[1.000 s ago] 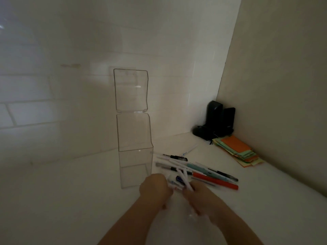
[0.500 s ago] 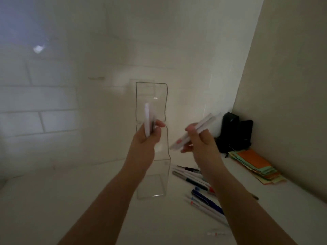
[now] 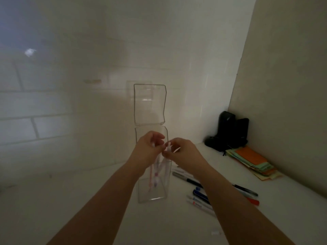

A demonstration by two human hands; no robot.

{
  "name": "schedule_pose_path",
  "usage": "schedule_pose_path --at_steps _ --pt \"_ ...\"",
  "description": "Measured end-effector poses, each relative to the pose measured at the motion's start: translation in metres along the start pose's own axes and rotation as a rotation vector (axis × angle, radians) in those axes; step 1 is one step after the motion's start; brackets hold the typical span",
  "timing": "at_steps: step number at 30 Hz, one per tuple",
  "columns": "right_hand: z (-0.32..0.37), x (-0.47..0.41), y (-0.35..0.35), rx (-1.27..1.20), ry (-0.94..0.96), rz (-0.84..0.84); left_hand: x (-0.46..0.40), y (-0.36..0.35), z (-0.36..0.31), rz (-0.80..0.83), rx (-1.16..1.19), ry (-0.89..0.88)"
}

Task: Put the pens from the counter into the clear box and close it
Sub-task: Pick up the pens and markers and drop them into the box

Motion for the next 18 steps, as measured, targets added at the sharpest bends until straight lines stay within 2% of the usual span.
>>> schedule_pose_path --at_steps 4,7,9,11,14,16,18 --pt "-0.005 0.015 0.026 -0.037 -0.027 0.005 0.007 0.0 -0.005 -0.045 -0.177 -0.032" --pt "-0.024 0.045 0.054 0.043 -0.008 0.006 0.022 0.0 -0.015 -0.168 -0.369 -0.292" --pt "-0.045 0.07 0.065 0.215 -0.042 0.124 0.042 -0.008 -0.019 -0.186 -0.451 -0.482" --pt "-0.07 0.096 0.066 0.414 -0.104 0.331 0.062 -0.026 -0.013 -0.057 -0.509 -0.592" --pt "-0.102 0.123 0.056 0.62 -0.164 0.563 0.08 -0.068 0.022 0.329 -0.615 -0.586" --pt "-0.114 0.129 0.045 0.693 -0.176 0.603 0.085 -0.093 0.054 0.5 -0.751 -0.534" --pt "-0.117 0.131 0.037 0.769 -0.153 0.6 0.082 -0.111 0.077 0.584 -0.897 -0.511"
Point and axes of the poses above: each hand's wrist, its own x-axis away from the middle knuckle, its own y-axis out of the back of the hand, z = x × y, the point moved 2 cm from there along -x, towards the middle knuckle, and after that the axes turned 4 degrees about z, right-handed, at the moved point
